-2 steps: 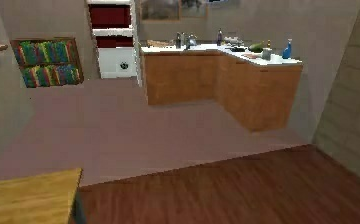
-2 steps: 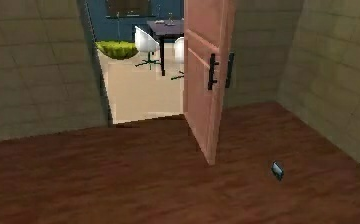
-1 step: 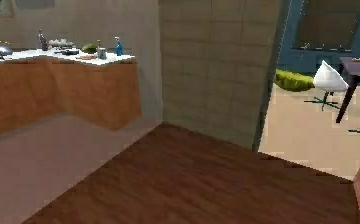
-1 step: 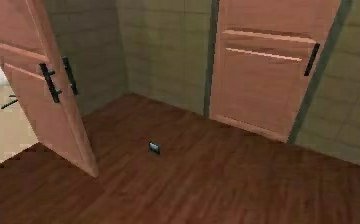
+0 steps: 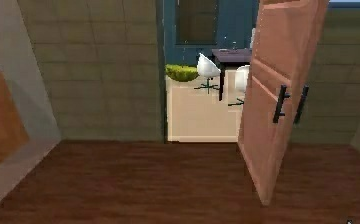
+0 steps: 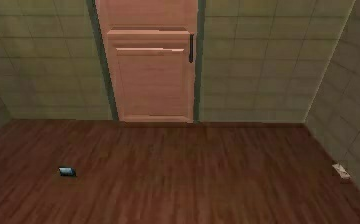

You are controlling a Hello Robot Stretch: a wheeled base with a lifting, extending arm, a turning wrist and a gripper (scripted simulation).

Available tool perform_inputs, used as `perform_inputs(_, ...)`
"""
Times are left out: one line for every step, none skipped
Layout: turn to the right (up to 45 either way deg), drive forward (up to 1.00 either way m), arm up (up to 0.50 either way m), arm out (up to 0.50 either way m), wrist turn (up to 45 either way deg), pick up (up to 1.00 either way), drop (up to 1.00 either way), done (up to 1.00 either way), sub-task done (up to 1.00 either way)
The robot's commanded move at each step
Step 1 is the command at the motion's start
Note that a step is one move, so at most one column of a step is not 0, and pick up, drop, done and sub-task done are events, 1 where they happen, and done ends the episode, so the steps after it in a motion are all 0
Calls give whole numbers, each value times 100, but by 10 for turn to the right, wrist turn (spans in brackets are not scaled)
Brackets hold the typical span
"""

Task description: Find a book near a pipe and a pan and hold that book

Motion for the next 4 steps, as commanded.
perform_inputs(0, 30, 0, 0, 0, 0, 0, 0, 0)
perform_inputs(-450, 0, 0, 0, 0, 0, 0, 0, 0)
perform_inputs(-240, 0, 0, 0, 0, 0, 0, 0, 0)
perform_inputs(0, 100, 0, 0, 0, 0, 0, 0, 0)
